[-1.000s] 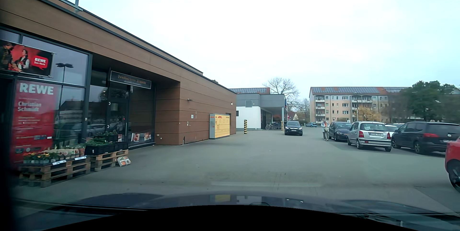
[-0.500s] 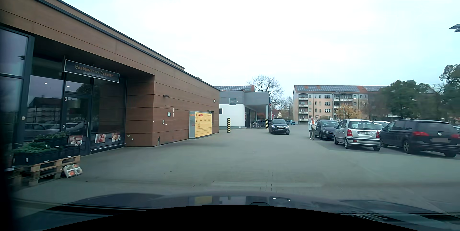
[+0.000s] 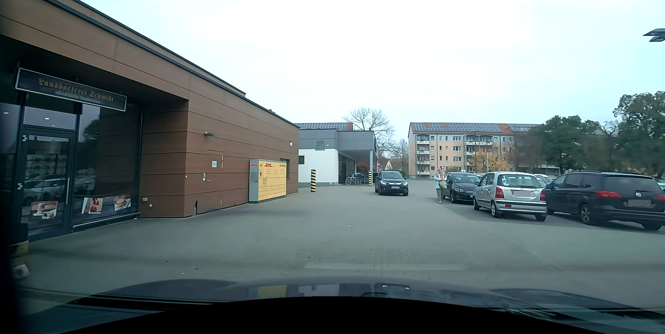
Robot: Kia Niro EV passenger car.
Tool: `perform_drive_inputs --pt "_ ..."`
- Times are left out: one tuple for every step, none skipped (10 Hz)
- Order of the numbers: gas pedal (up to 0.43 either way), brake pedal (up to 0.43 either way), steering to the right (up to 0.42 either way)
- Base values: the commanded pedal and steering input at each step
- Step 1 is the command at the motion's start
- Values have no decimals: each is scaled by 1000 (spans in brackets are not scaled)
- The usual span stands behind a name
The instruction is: Follow the waypoints while adhering to traffic rules and regulations
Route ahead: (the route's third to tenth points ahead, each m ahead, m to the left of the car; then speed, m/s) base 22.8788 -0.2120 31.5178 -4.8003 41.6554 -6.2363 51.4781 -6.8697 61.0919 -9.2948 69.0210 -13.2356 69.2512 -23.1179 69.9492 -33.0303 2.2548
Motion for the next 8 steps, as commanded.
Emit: perform_drive_inputs --pt "0 122 135" --pt "0 128 124" --pt "0 134 118" --pt "0 146 110" --pt "0 165 102" --pt "0 177 96" --pt "0 183 88" --pt "0 189 81"
